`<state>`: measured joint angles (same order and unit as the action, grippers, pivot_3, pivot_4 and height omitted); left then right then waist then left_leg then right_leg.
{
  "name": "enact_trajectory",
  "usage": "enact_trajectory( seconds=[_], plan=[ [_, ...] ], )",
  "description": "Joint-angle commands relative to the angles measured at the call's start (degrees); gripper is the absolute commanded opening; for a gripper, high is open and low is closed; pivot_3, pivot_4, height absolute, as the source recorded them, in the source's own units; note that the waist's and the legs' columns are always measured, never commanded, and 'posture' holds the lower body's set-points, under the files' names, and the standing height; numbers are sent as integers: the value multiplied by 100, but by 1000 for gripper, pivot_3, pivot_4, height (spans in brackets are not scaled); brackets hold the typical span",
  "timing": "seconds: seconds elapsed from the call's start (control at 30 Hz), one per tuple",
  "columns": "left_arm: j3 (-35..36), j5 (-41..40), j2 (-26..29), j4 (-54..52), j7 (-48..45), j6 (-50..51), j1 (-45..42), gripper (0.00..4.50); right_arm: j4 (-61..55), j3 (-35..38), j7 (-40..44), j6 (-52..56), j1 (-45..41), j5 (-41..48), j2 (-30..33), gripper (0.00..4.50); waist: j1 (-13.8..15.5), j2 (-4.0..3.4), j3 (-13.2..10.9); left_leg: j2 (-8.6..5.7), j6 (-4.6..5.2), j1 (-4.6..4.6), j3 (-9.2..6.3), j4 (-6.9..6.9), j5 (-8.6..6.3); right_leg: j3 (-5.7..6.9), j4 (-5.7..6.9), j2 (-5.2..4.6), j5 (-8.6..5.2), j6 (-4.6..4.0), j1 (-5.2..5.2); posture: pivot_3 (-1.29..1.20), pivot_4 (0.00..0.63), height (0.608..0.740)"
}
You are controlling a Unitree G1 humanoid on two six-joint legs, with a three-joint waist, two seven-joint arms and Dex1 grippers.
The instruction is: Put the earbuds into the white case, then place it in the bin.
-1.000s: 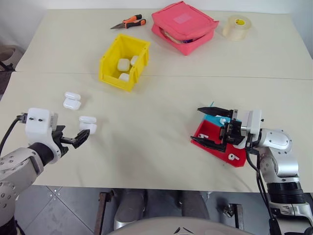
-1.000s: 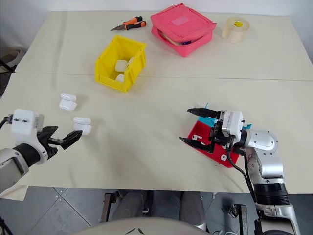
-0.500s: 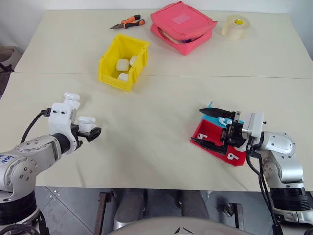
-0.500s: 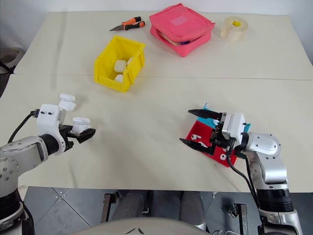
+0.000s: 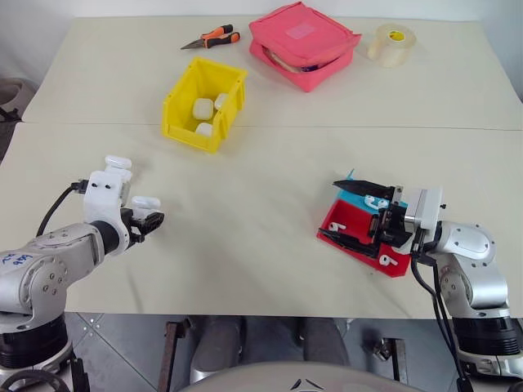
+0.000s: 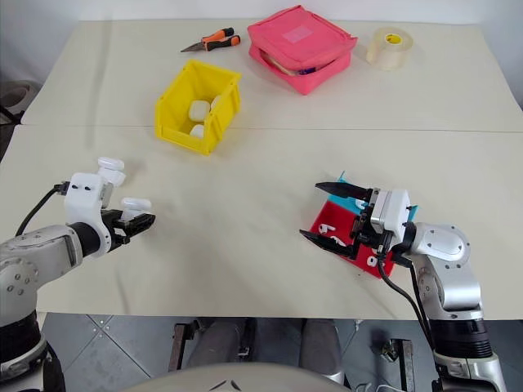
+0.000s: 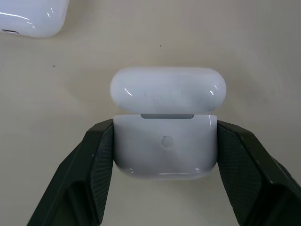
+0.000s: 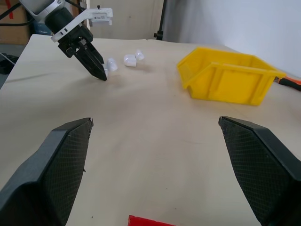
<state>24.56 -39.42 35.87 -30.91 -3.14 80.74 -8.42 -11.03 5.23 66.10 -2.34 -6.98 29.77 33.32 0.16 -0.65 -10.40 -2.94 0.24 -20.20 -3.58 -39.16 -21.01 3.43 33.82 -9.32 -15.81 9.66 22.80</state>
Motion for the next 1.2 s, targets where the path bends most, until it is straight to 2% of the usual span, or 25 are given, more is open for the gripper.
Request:
enact_trajectory(
  seconds=[0.03,0.17,0.3,0.4,0.47,0.57,0.67,0.73,0.87,1.0,1.2],
  plan=[
    [174,-14,-34,-289,-999,-1391,395,2809,10,130,103,-8,-103,104,140,4500,-7,0,0,0,0,0,0,0,0,0,-2,0,0,0,0,0,150,740],
    [-200,182,128,-352,-2552,-3219,780,2809,202,363,118,66,-166,166,330,4500,20,0,0,2,0,-3,3,-1,0,1,-6,-2,0,-1,-1,0,150,740],
    [-675,130,-355,-194,-3519,-4602,660,2809,347,588,201,13,-3,119,596,4500,97,-2,-1,-3,3,-3,9,-1,-1,1,-14,-9,0,0,-6,0,150,740],
    [-1329,552,-506,48,-4493,-5887,597,2809,227,883,153,75,201,162,813,4500,119,-2,-1,-2,4,-4,10,-1,-2,5,-16,-8,0,0,-6,0,150,740],
    [-1808,718,-779,476,-5078,-6686,361,2809,60,1119,47,104,502,148,906,4500,138,-8,2,-1,5,-5,17,-1,-2,8,-17,-7,0,0,-7,0,150,740],
    [-2242,810,-1300,1202,-5453,-7355,-27,2809,-237,1476,-106,163,1015,171,979,4500,146,-10,4,-4,10,-4,45,-6,1,15,-20,-8,2,4,-19,0,150,740],
    [-2707,1440,-1871,2293,-5786,-8760,-580,2809,-896,2174,-453,318,1946,253,868,4500,152,-14,5,-2,12,-3,62,-6,0,15,-20,-7,3,6,-19,0,150,740],
    [-2772,1556,-1956,2770,-6111,-9347,-695,2809,-1461,2445,-708,431,2594,240,721,4500,183,-11,5,-4,14,-4,65,-6,0,17,-23,-6,4,8,-19,0,150,740],
    [-2826,1409,-2238,3570,-6416,-9830,-1125,2809,-1970,3048,-1064,776,3461,253,616,4500,127,-8,3,2,24,2,85,-4,-7,11,-25,-5,6,11,-19,0,150,740],
    [-2975,1072,-2594,3797,-6818,-9893,-1336,2809,-2209,3542,-1051,1029,4257,108,621,4500,148,-4,4,-3,38,0,85,-25,-8,3,-29,-7,17,32,-32,0,150,740],
    [-3267,854,-3112,3995,-7043,-9618,-1400,2809,-2626,4102,-1213,2024,4655,472,946,4500,139,-4,4,-7,55,-1,83,-29,-19,-7,-33,-10,17,32,-31,0,150,740]
  ],
)
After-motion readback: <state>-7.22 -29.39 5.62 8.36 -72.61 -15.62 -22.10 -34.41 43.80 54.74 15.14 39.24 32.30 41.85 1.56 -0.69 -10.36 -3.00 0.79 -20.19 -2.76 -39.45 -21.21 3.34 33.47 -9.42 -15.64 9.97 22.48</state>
